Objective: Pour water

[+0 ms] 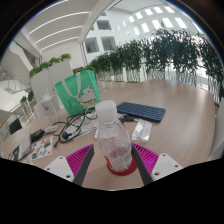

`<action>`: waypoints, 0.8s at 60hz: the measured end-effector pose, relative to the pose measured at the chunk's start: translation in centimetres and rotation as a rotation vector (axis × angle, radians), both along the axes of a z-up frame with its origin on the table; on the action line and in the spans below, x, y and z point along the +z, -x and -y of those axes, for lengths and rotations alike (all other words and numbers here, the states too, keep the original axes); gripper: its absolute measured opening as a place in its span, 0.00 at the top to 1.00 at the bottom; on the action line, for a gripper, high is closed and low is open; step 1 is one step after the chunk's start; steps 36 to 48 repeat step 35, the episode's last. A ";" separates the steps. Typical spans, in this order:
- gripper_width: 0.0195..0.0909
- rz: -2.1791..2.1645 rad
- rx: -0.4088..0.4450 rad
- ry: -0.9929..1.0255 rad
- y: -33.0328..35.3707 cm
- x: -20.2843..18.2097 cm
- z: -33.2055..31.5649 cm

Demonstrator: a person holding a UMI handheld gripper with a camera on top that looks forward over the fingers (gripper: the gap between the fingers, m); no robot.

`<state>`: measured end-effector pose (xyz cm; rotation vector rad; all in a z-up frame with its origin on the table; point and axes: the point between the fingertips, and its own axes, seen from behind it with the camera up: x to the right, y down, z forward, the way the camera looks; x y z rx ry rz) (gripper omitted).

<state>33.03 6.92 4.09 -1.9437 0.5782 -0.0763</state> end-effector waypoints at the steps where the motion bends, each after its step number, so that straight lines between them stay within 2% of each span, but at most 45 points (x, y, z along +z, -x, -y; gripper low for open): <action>1: 0.11 -0.012 0.004 0.001 0.5 0.2 0.6; 16: 0.11 0.062 0.015 0.106 5.4 4.4 10.2; 29: 0.11 0.101 -0.030 0.132 9.8 10.7 16.7; 35: 0.11 0.129 -0.021 0.133 12.3 13.6 18.6; 48: 0.11 0.129 -0.021 0.133 12.3 13.6 18.6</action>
